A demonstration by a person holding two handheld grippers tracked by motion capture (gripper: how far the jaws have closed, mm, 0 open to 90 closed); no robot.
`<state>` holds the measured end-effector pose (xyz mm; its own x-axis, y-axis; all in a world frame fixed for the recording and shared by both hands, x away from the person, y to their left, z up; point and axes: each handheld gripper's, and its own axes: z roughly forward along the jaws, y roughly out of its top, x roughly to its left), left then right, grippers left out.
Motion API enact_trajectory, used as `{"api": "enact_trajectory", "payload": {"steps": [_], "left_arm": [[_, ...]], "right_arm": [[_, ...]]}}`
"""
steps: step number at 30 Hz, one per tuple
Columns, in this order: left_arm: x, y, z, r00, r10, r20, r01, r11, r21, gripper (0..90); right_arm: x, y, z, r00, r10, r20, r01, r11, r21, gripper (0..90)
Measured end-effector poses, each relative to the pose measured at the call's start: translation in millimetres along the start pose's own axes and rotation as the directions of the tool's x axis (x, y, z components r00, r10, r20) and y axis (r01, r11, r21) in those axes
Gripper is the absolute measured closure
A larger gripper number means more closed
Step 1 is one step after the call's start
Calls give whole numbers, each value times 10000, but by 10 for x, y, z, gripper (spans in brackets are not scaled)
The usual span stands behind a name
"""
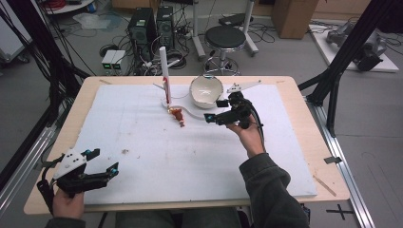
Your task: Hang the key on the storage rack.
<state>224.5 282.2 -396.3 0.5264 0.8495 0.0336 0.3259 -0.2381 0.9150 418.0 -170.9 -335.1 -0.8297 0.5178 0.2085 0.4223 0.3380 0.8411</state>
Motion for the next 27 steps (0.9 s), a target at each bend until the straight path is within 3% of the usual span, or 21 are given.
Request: {"api": "enact_trajectory", "payload": {"steps": [20,27], "left_arm": [[-10,8,6,9999,64,91,-64,10000,-2,193],[-19,11,14,9999,67,106,-67,10000,11,193]], "right_arm": [[55,-198,-202,9994,-165,292,167,9998,-74,116],[34,-280,-341,9988,-165,454,182,9991,-375,116]]}}
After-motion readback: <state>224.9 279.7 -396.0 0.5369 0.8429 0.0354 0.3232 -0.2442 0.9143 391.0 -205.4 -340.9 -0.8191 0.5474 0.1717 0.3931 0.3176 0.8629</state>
